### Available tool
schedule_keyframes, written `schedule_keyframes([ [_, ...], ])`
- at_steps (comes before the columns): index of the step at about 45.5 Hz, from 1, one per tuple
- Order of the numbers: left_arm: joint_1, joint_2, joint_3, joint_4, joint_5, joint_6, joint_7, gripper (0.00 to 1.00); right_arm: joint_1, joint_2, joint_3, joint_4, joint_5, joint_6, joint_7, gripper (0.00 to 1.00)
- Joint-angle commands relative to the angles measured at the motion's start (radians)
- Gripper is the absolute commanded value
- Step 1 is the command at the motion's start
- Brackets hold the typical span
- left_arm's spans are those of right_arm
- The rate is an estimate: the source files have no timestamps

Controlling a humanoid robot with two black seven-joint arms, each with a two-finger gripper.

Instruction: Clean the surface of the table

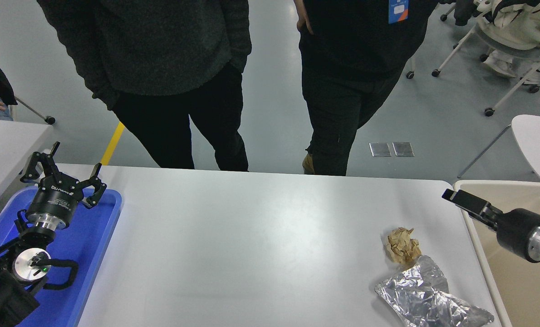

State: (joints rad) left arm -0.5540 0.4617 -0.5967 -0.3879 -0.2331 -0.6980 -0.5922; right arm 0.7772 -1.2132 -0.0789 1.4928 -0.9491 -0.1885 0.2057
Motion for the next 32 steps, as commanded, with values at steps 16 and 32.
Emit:
schedule_keyframes([
  [16, -0.001, 0.000, 0.000, 0.000, 0.000, 0.000, -0.001, 1.00, -0.010, -0.170, -0.284, 0.063, -0.054, 0.020, 0.000, 1.00],
  [32, 0.000, 0.000, 0.000, 0.000, 0.000, 0.000, 0.000, 1.00, -0.042, -0.126, -0.348, 0.093, 0.044, 0.020, -0.022, 1.00],
])
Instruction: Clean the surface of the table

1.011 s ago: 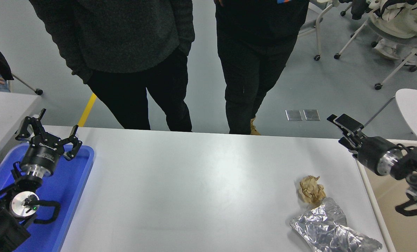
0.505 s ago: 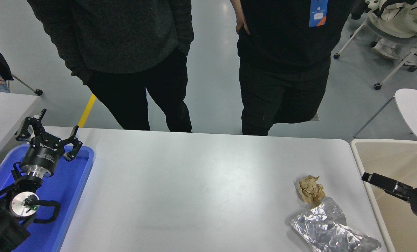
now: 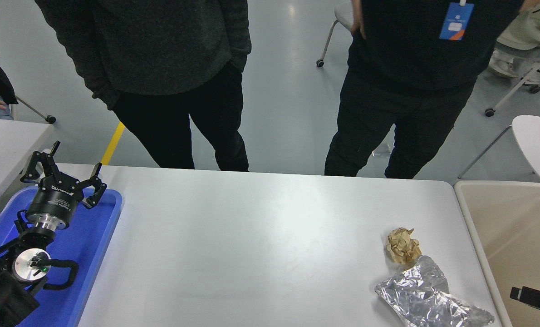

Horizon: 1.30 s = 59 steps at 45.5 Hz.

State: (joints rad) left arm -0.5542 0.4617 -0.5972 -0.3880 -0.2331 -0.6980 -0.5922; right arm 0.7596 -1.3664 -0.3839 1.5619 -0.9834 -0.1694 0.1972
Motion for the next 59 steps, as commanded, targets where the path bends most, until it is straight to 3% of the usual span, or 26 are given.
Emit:
schedule_keyframes([
  [1, 0.000, 0.000, 0.001, 0.000, 0.000, 0.000, 0.000, 1.00, -0.026, 0.038, -0.044, 0.026, 0.103, 0.001, -0.018, 1.00],
  [15, 0.000, 0.000, 0.001, 0.000, 0.000, 0.000, 0.000, 1.00, -0.026, 0.167, -0.049, 0.024, 0.347, -0.002, -0.074, 1.00],
  [59, 0.000, 0.000, 0.001, 0.001, 0.000, 0.000, 0.000, 1.00, -0.026, 0.406, -0.047, -0.118, 0.436, -0.079, -0.078, 0.98],
])
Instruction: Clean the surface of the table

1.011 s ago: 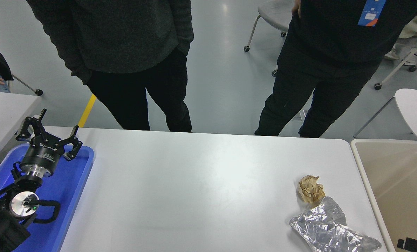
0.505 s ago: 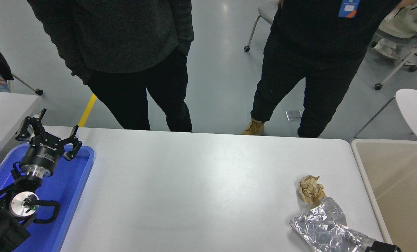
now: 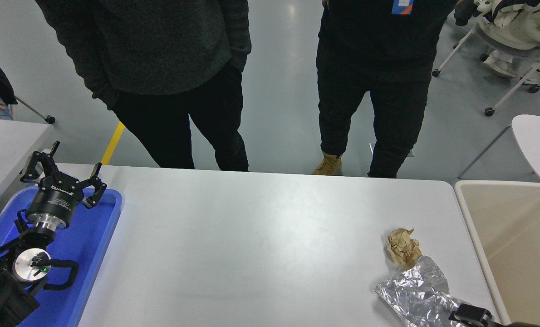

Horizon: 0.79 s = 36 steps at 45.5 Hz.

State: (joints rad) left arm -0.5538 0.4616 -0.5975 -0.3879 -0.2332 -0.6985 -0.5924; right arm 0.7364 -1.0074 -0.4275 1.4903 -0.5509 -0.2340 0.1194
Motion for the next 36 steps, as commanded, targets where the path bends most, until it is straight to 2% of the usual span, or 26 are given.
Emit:
schedule_keyframes([
  [1, 0.000, 0.000, 0.001, 0.000, 0.000, 0.001, 0.000, 1.00, -0.003, 0.049, -0.005, -0.051, 0.003, -0.015, 0.000, 0.98],
  [12, 0.000, 0.000, 0.001, 0.001, 0.000, 0.001, 0.000, 1.00, -0.003, 0.067, -0.008, -0.076, -0.012, -0.015, -0.001, 0.89],
  [20, 0.000, 0.000, 0.001, 0.000, 0.000, 0.001, 0.000, 1.00, -0.002, 0.069, -0.011, -0.076, -0.015, -0.013, -0.001, 0.73],
  [23, 0.000, 0.000, 0.001, 0.000, 0.000, 0.001, 0.000, 1.00, 0.000, 0.069, -0.016, -0.074, -0.014, -0.011, -0.010, 0.62],
  [25, 0.000, 0.000, 0.001, 0.000, 0.000, 0.001, 0.000, 1.00, 0.005, 0.069, -0.028, -0.074, -0.014, -0.010, -0.018, 0.52],
  [33, 0.000, 0.000, 0.001, 0.000, 0.000, 0.001, 0.000, 1.00, 0.020, 0.056, -0.065, -0.073, 0.000, 0.005, -0.033, 0.00],
  [36, 0.000, 0.000, 0.001, 0.001, 0.000, 0.001, 0.000, 1.00, 0.023, 0.055, -0.082, -0.073, 0.002, 0.010, -0.033, 0.00],
])
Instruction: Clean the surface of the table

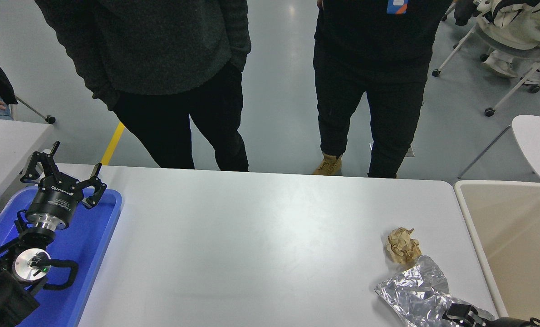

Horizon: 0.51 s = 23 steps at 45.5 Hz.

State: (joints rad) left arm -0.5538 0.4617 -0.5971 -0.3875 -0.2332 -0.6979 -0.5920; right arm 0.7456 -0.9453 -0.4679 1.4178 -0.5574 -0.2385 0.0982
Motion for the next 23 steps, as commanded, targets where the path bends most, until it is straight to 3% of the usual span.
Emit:
schedule_keyframes([
  [1, 0.000, 0.000, -0.001, -0.001, 0.000, 0.000, 0.000, 1.00, 0.014, -0.009, -0.044, 0.000, 0.008, 0.016, -0.012, 0.00],
  [23, 0.000, 0.000, -0.001, 0.001, 0.000, 0.000, 0.000, 1.00, 0.028, -0.082, -0.044, 0.026, 0.007, 0.028, -0.011, 0.00],
])
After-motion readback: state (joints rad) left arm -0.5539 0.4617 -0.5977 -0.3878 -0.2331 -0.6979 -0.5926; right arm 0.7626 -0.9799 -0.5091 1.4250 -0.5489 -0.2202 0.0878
